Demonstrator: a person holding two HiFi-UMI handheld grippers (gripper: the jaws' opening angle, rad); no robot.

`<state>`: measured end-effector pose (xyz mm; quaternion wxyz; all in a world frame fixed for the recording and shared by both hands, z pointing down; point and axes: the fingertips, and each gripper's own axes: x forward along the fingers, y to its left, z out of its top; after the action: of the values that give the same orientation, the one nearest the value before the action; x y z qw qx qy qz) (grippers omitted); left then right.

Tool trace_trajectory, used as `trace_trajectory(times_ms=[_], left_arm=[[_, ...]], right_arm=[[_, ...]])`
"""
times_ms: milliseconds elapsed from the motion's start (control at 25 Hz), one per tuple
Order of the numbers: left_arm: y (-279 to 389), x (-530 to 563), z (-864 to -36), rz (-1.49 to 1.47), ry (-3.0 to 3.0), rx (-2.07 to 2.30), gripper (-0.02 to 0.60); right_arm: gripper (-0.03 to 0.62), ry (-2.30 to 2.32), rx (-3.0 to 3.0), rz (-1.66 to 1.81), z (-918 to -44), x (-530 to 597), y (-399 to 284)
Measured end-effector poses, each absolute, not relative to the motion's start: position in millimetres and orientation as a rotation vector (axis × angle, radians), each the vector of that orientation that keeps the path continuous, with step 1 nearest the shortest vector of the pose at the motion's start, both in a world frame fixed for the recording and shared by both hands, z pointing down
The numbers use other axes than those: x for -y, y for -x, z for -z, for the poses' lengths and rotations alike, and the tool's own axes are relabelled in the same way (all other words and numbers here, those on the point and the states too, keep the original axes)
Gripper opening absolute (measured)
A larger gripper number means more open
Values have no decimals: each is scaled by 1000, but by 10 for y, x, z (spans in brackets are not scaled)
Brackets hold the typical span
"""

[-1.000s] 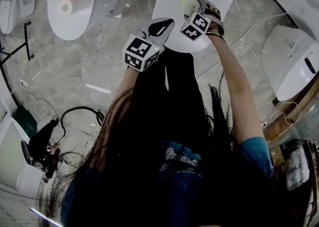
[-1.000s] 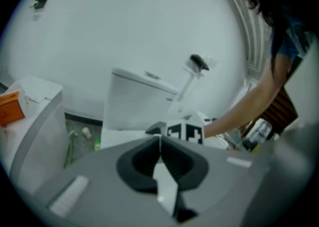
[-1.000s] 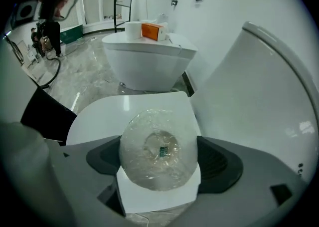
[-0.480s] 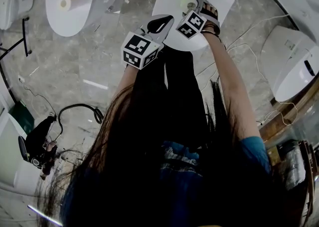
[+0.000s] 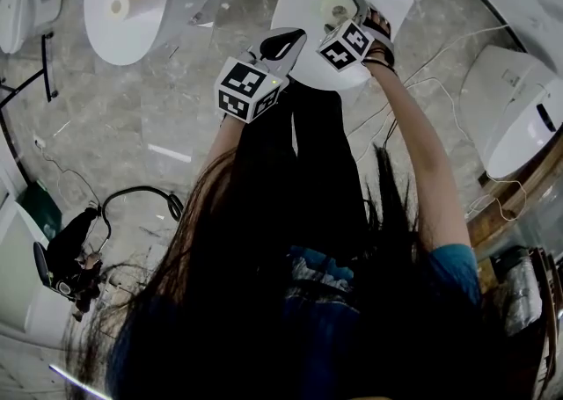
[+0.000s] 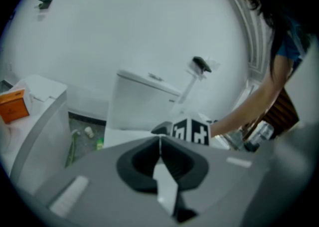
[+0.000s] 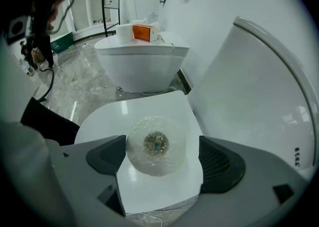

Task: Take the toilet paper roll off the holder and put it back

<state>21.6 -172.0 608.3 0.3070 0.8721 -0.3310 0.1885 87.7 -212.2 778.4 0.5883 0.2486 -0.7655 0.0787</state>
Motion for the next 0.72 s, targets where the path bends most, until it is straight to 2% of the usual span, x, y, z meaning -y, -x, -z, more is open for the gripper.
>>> trace_trajectory(times_ms=[280,720], left_arm=[[-183,1605,-5878,-509,-2340,832,-6],[-143,1509,-4966,-469,-2480,785,-6]], right_arm=[[430,-750,1889,-376,-6977,2006,-993],[428,-1079,2047,-747,-5623,1564,-1032]])
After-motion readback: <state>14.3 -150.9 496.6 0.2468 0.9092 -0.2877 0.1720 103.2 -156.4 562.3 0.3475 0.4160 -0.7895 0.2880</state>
